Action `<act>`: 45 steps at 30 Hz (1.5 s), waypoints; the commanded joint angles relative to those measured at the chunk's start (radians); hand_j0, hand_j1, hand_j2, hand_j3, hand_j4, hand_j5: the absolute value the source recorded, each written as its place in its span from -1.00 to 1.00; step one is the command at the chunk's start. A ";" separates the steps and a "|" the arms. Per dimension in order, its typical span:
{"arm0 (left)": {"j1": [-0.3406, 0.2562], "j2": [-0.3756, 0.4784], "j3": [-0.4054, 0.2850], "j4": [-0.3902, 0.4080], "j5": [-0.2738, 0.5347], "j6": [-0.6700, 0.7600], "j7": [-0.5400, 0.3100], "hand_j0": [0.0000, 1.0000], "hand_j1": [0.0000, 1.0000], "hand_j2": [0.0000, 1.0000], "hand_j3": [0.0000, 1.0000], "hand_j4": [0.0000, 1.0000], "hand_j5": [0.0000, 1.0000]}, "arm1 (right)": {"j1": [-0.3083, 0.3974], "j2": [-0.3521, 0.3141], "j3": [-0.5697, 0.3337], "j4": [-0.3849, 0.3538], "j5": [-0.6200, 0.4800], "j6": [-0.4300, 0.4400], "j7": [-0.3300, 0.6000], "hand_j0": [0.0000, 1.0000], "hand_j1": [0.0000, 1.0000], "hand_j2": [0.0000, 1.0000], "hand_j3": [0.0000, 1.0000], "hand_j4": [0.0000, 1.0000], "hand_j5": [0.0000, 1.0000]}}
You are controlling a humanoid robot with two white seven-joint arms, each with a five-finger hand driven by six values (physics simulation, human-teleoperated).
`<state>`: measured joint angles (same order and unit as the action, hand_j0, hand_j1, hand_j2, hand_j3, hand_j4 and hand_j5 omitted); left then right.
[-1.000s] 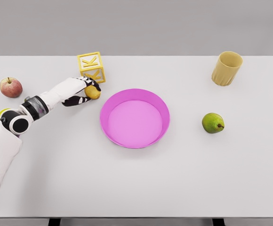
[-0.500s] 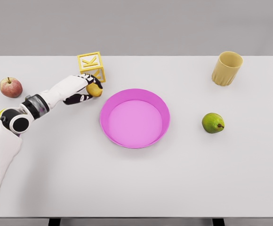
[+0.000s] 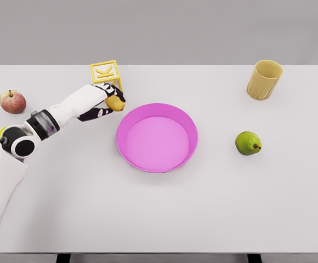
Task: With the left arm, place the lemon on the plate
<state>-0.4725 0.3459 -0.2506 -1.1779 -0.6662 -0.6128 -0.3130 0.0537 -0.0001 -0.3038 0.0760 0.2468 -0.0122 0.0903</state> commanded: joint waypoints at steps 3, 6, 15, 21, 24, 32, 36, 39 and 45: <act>0.014 0.004 0.004 -0.045 0.022 0.002 0.000 -0.01 -0.01 -0.01 -0.01 -0.01 -0.01 | 0.000 0.000 0.000 0.001 -0.001 0.000 0.000 1.00 1.00 1.00 1.00 1.00 1.00; 0.021 0.004 0.004 -0.071 0.022 0.002 0.000 -0.03 -0.03 -0.03 -0.03 -0.03 -0.03 | 0.000 0.000 0.000 0.001 0.000 0.000 0.000 1.00 1.00 1.00 1.00 1.00 1.00; 0.054 0.004 0.002 -0.155 0.019 0.002 -0.001 -0.03 -0.03 -0.03 -0.03 -0.03 -0.03 | 0.000 0.000 0.000 0.001 0.000 0.000 0.000 1.00 1.00 1.00 1.00 1.00 1.00; 0.072 0.002 0.001 -0.184 0.019 0.002 0.000 -0.03 -0.03 -0.03 -0.03 -0.03 -0.03 | 0.000 0.000 0.000 0.001 0.000 0.000 0.000 1.00 1.00 1.00 1.00 1.00 1.00; 0.087 0.001 -0.001 -0.218 0.019 0.002 0.000 -0.02 -0.02 -0.02 -0.02 -0.02 -0.02 | 0.002 0.000 0.000 0.001 0.000 0.000 0.000 1.00 1.00 1.00 1.00 1.00 1.00; 0.097 -0.007 -0.007 -0.235 0.017 0.002 0.000 -0.01 -0.01 -0.01 -0.01 -0.01 -0.01 | 0.000 0.000 0.000 -0.001 0.000 0.000 0.000 1.00 1.00 1.00 1.00 1.00 1.00; 0.097 -0.011 -0.009 -0.243 0.019 0.002 -0.001 0.46 0.46 0.46 0.46 0.46 0.46 | 0.000 0.000 0.000 -0.001 0.000 0.000 0.000 1.00 1.00 1.00 1.00 1.00 1.00; 0.097 -0.013 -0.009 -0.250 0.019 0.002 0.000 0.56 0.56 0.56 0.56 0.56 0.56 | 0.000 0.000 0.000 0.001 0.000 0.000 0.000 1.00 1.00 1.00 1.00 1.00 1.00; 0.113 -0.013 -0.006 -0.276 0.019 0.002 -0.001 0.61 0.61 0.61 0.61 0.61 0.61 | 0.000 0.000 0.000 0.001 0.000 0.000 0.000 1.00 1.00 1.00 1.00 1.00 1.00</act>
<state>-0.3590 0.3322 -0.2586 -1.4415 -0.6552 -0.6126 -0.3148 0.0537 -0.0001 -0.3038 0.0760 0.2468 -0.0122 0.0903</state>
